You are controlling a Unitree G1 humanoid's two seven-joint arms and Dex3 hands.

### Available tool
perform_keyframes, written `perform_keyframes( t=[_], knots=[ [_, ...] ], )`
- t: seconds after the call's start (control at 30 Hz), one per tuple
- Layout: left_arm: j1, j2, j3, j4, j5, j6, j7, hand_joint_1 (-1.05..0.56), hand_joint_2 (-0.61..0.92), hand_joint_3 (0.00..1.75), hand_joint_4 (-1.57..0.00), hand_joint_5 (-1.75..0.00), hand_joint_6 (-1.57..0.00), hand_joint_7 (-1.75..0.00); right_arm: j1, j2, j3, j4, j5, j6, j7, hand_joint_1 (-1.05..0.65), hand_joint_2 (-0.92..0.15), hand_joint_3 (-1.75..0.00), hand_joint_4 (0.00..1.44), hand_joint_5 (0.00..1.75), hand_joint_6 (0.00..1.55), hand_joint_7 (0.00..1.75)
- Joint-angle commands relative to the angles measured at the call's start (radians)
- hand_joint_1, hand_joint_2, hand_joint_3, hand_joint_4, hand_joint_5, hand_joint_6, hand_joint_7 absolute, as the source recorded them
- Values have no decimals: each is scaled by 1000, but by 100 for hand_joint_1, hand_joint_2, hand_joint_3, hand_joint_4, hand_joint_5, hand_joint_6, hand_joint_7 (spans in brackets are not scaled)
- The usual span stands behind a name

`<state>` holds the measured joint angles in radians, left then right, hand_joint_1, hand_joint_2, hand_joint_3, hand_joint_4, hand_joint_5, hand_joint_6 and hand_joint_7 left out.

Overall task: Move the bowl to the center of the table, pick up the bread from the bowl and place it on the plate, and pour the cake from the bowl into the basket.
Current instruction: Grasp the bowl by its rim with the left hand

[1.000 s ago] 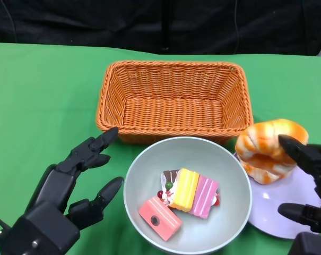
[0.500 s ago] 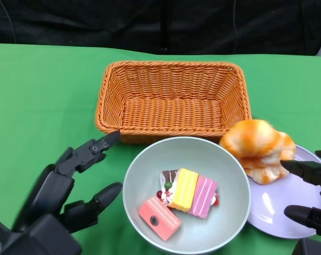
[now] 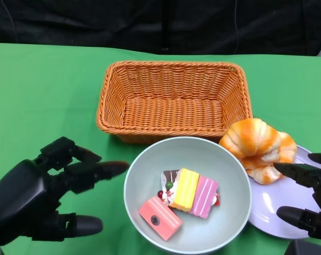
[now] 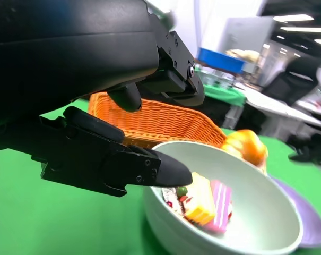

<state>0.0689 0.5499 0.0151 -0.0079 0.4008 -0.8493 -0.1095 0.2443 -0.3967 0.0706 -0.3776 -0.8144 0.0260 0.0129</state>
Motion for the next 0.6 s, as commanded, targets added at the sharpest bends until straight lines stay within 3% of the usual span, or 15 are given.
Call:
perform_keyframes(
  t=[0.03, 0.3, 0.5, 0.6],
  knots=[
    [-39, 29, 19, 38, 55, -80, 35, -47, 86, 4, -10, -97, -48, -25, -6, 2, -4, -6, -4, 15, 6, -76, -92, -42, 4, 63, 54, 0],
    [-129, 29, 18, 108, 299, -253, 164, -43, 77, 0, -12, -99, -45, -26, 1, 9, 2, -19, -24, 38, -13, -76, -92, -42, 4, 64, 46, 0],
    [-171, 25, -2, 148, 430, -303, 275, -43, 75, 0, -12, -103, -45, -28, 9, 28, -3, -25, -30, 40, -35, -74, -92, -41, 4, 65, 41, 0],
    [-201, 27, -39, 159, 540, -312, 348, -42, 81, 3, -12, -104, -45, -29, 22, 70, -22, -23, 7, 9, -119, -68, -92, -35, 7, 68, 41, 0]
  ],
)
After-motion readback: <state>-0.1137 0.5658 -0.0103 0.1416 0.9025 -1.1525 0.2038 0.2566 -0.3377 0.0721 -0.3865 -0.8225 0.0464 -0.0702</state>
